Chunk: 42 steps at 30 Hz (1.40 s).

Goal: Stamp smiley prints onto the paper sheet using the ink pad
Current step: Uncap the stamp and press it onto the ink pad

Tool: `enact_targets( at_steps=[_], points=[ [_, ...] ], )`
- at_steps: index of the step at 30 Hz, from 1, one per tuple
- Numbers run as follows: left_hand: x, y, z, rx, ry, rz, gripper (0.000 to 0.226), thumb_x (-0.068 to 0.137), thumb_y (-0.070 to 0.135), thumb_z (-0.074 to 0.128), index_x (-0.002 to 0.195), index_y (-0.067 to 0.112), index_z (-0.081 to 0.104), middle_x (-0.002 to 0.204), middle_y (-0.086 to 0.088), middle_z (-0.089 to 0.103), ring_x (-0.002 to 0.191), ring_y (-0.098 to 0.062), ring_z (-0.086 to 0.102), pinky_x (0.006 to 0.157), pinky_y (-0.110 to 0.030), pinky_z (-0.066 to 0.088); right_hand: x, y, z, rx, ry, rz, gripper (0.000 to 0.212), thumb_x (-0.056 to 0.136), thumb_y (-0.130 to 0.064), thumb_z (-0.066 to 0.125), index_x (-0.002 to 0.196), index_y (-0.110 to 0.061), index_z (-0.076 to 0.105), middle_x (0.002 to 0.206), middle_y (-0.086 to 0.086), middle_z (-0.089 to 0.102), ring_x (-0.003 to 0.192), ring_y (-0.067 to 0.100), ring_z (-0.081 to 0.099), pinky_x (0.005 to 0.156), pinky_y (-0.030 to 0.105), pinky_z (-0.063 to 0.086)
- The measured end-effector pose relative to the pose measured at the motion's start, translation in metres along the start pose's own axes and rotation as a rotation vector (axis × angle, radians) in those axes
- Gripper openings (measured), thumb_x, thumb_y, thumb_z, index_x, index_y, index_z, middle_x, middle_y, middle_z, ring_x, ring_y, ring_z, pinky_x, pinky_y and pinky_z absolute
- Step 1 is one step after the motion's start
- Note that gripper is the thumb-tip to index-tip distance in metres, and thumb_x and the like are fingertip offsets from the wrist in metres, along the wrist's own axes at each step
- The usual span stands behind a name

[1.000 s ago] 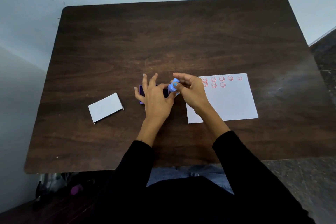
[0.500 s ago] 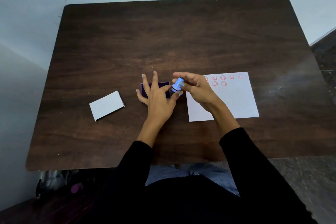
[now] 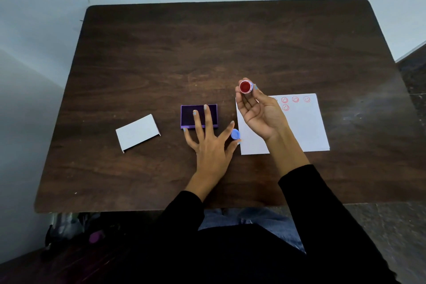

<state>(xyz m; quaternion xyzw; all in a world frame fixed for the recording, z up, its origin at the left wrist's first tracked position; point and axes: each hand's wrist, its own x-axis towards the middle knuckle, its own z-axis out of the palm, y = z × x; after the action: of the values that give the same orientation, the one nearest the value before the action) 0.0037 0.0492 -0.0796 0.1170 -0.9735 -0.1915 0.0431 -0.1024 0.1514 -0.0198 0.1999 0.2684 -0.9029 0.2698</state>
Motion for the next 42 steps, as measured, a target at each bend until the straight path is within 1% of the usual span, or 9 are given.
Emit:
enact_targets(
  at_steps=[4,8,12,17,22,27,30,35,42],
  points=[
    [-0.003,-0.005,-0.001,-0.019,-0.023,-0.003,0.079,0.074,0.068,0.056,0.141,0.032,0.036,0.158,-0.016,0.005,0.143,-0.030,-0.012,0.110,-0.060,-0.002,-0.001,0.003,0.000,0.071,0.041,0.022,0.015,0.089,-0.004,0.055,0.099,0.001,0.064,0.095,0.017,0.073,0.097,0.027,0.068,0.081,0.031,0.058],
    [0.015,-0.030,-0.024,-0.197,0.039,-0.052,0.111,0.061,0.069,0.067,0.147,0.017,0.021,0.159,-0.009,0.008,0.147,-0.019,-0.002,0.115,-0.043,-0.003,-0.002,0.004,-0.001,0.118,0.047,0.034,0.020,0.085,-0.009,0.061,0.102,0.001,0.062,0.090,0.016,0.074,0.087,0.026,0.071,0.078,0.031,0.060],
    [0.042,-0.066,-0.048,-0.246,-0.043,-0.096,0.114,0.059,0.053,0.081,0.146,0.009,0.022,0.159,-0.010,0.012,0.147,-0.024,0.003,0.120,-0.042,0.009,-0.001,0.010,0.000,0.124,0.073,0.075,0.029,0.081,-0.017,0.069,0.102,0.002,0.064,0.092,0.015,0.073,0.088,0.025,0.071,0.069,0.030,0.061],
    [0.057,-0.079,-0.046,-0.231,-0.204,-0.126,0.107,0.066,0.047,0.079,0.147,0.009,0.021,0.159,-0.011,0.006,0.147,-0.023,-0.001,0.119,-0.037,0.003,0.000,0.022,0.003,0.144,0.108,0.144,0.040,0.075,-0.018,0.074,0.107,0.001,0.062,0.103,0.017,0.069,0.089,0.024,0.071,0.064,0.024,0.061],
    [0.052,-0.076,-0.036,-0.300,-0.140,-0.147,0.101,0.067,0.043,0.080,0.145,0.007,0.027,0.159,-0.013,0.009,0.147,-0.026,0.001,0.118,-0.039,0.003,0.001,0.028,0.007,0.119,0.086,0.148,0.024,0.075,-0.015,0.072,0.094,-0.001,0.070,0.088,0.016,0.074,0.083,0.022,0.072,0.057,0.023,0.060],
    [0.046,-0.076,-0.030,-0.309,-0.096,-0.113,0.111,0.068,0.050,0.075,0.147,0.004,0.012,0.159,-0.014,0.005,0.147,-0.025,-0.002,0.117,-0.036,-0.002,0.005,0.033,0.011,0.102,0.115,0.135,0.027,0.083,-0.014,0.065,0.107,0.000,0.063,0.104,0.019,0.067,0.090,0.027,0.070,0.063,0.027,0.061],
    [0.039,-0.072,-0.026,-0.232,-0.031,-0.103,0.112,0.072,0.060,0.066,0.147,0.001,0.007,0.158,-0.016,0.005,0.147,-0.028,0.001,0.118,-0.037,-0.001,0.008,0.039,0.012,-0.108,0.111,0.035,0.020,0.091,-0.003,0.052,0.111,0.000,0.058,0.105,0.018,0.064,0.102,0.030,0.064,0.074,0.029,0.060],
    [0.032,-0.068,-0.020,-0.073,0.028,-0.100,0.111,0.074,0.068,0.056,0.145,-0.005,0.012,0.156,-0.024,0.010,0.146,-0.033,0.006,0.119,-0.040,0.003,0.014,0.061,0.015,-0.922,0.160,-0.339,0.031,0.087,0.002,0.058,0.116,-0.009,0.059,0.114,0.010,0.064,0.105,0.020,0.063,0.087,0.030,0.054],
    [0.034,-0.074,-0.019,-0.011,-0.016,-0.069,0.099,0.081,0.057,0.056,0.144,-0.006,0.013,0.156,-0.025,0.009,0.146,-0.035,0.004,0.120,-0.042,0.002,0.016,0.090,0.017,-1.607,-0.093,-0.750,0.030,0.081,0.000,0.062,0.110,-0.008,0.064,0.111,0.010,0.069,0.102,0.021,0.064,0.093,0.031,0.049]
  ],
)
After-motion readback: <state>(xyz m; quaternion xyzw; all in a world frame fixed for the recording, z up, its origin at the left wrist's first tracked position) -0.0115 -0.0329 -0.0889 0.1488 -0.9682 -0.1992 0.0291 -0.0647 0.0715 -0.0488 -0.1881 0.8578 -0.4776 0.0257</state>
